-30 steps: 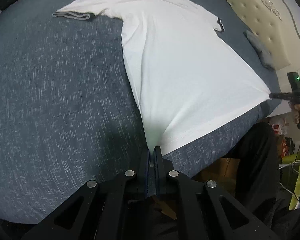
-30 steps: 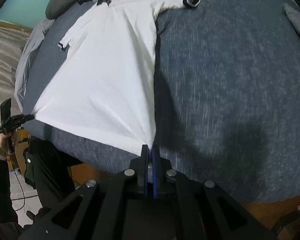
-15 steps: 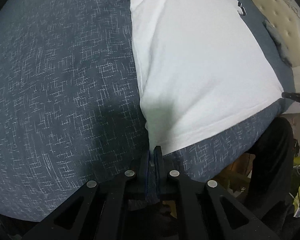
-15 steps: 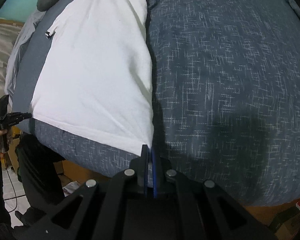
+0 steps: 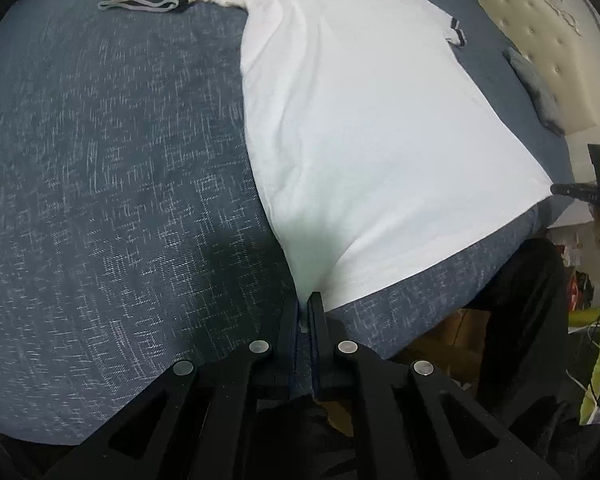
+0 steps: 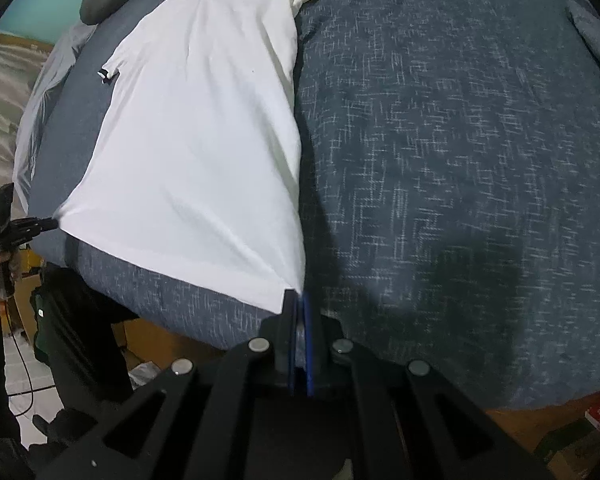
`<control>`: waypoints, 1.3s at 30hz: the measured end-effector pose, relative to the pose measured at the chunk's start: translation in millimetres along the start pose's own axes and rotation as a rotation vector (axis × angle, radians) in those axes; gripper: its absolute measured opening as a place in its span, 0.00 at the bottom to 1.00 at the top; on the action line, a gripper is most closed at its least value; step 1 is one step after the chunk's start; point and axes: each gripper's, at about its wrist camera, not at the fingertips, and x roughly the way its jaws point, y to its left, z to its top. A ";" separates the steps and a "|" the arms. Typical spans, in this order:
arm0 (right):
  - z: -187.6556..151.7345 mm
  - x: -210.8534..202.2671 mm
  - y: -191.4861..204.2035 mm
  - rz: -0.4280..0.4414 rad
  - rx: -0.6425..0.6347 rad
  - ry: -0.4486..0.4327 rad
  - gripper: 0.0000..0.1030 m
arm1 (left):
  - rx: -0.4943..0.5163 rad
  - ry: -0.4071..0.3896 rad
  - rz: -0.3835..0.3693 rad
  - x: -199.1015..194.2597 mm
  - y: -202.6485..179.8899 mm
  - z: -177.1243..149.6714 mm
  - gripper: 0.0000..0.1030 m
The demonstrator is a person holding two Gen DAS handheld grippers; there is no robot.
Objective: Fold clothes
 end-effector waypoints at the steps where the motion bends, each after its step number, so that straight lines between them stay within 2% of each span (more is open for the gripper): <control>1: -0.7 -4.5 0.3 -0.003 -0.004 0.001 0.03 | 0.006 0.000 0.010 -3.2 -0.7 -0.5 0.05; 6: -0.1 -24.1 -17.4 -0.041 0.017 -0.016 0.01 | -0.016 0.005 0.023 -0.6 11.3 -5.6 0.05; 12: 3.4 -12.5 -11.0 0.029 -0.007 -0.034 0.01 | -0.014 0.027 0.019 15.7 2.6 -6.2 0.05; 15: 4.4 0.1 -2.7 0.028 -0.030 -0.032 0.04 | -0.014 0.021 0.014 15.4 2.3 -5.9 0.05; 17: 5.3 7.5 2.3 0.034 -0.046 -0.029 0.15 | -0.016 0.015 0.013 12.8 3.3 -5.5 0.05; 18: 5.6 11.8 4.7 0.035 -0.057 -0.028 0.31 | -0.017 0.012 0.013 11.3 4.0 -5.3 0.05; 19: 5.7 17.2 7.2 0.033 -0.071 -0.026 0.40 | -0.017 0.011 0.014 10.3 4.7 -5.2 0.05; 20: 5.6 22.0 9.5 0.032 -0.084 -0.022 0.41 | -0.017 0.010 0.016 9.6 5.3 -5.3 0.05; 30: 3.7 58.7 9.1 0.000 -0.094 0.020 0.41 | -0.016 0.002 0.016 8.5 6.6 -10.5 0.05; 31: 2.6 60.1 8.1 0.003 -0.093 0.020 0.36 | -0.017 0.001 0.015 8.1 7.1 -10.8 0.05; 32: 1.5 59.7 6.5 0.009 -0.088 0.018 0.21 | -0.017 0.000 0.015 7.7 7.5 -11.2 0.05; 34: -0.7 59.1 3.5 0.021 -0.078 0.013 0.12 | -0.017 -0.002 0.014 7.1 8.1 -12.5 0.05; 35: -1.7 58.7 1.9 0.027 -0.073 0.011 0.08 | -0.015 -0.002 0.015 6.9 8.1 -13.7 0.05; 39: -5.3 45.1 -1.8 0.032 -0.063 -0.006 0.07 | -0.011 -0.013 0.025 0.2 8.6 -17.3 0.05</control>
